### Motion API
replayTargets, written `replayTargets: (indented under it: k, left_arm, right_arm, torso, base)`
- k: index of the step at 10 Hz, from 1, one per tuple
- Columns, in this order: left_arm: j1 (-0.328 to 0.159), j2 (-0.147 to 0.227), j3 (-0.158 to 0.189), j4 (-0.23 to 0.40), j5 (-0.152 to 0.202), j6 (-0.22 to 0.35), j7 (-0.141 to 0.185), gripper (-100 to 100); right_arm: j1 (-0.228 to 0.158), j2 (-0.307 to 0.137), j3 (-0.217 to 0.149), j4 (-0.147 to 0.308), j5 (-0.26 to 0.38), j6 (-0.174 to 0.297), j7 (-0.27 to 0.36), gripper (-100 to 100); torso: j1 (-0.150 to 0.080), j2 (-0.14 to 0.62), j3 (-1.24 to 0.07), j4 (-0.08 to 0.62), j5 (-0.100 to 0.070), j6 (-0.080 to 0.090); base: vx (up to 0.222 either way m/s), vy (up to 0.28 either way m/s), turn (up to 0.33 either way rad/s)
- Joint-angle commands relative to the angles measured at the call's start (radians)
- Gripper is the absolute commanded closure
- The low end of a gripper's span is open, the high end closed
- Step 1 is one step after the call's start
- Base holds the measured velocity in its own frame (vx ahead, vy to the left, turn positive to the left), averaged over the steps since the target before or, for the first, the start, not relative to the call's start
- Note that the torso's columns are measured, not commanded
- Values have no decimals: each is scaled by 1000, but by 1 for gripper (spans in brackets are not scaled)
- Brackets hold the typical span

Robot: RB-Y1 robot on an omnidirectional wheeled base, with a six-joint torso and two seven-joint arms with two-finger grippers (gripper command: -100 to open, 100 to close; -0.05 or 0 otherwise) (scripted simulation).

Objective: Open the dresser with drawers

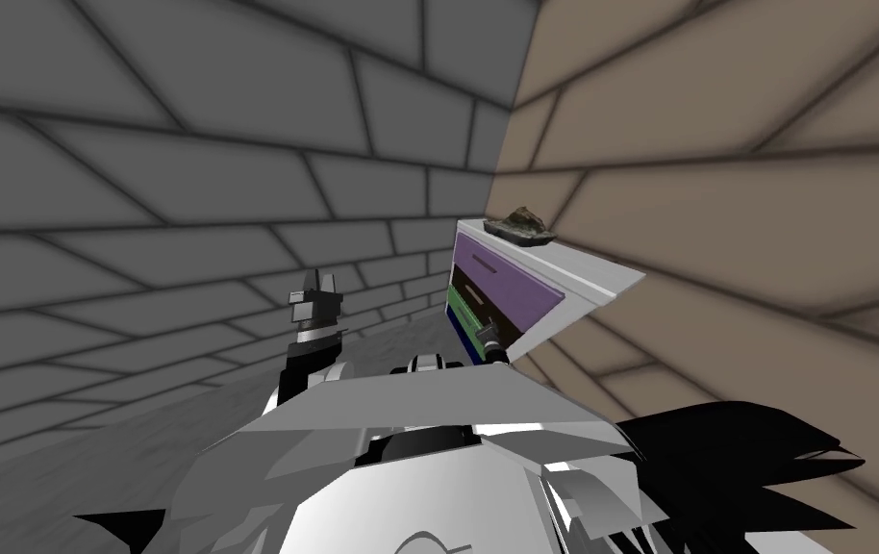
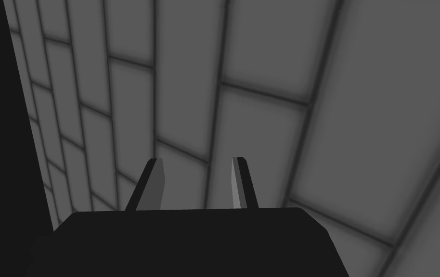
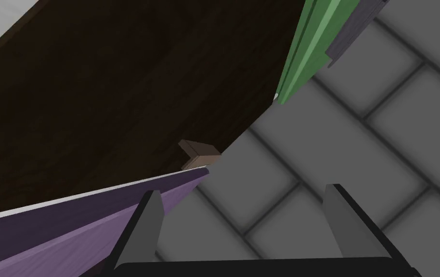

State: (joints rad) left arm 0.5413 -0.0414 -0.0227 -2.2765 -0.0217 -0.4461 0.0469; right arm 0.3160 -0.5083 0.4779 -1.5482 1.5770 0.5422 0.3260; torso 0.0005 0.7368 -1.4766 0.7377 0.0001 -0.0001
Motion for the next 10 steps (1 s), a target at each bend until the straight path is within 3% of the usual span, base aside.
replayTargets:
  k: [1,4,6,7,10]
  left_arm:
    - [0,0,0,0,0,0,0,0]
    - [0,0,0,0,0,0,0,0]
    - [0,0,0,0,0,0,0,0]
    - [0,0,0,0,0,0,0,0]
    - [0,0,0,0,0,0,0,0]
  right_arm:
    - [-16,-25,24,55,73,55,13,-100]
    - [-24,-43,40,87,131,89,19,-100]
    - [-37,-79,68,144,201,149,30,-100]
    - [-37,-79,68,144,215,149,30,-100]
    - [-52,-125,102,209,314,219,43,-100]
  torso:
    - [0,2,1,0,0,0]
    - [0,1,1,0,0,0]
    - [-1,1,0,0,0,0]
    - [0,0,0,0,0,0]
    - [-1,1,1,0,0,0]
  base:
    - [50,14,50]
    - [47,11,33]
    - [66,8,51]
    - [60,13,22]
    - [62,10,46]
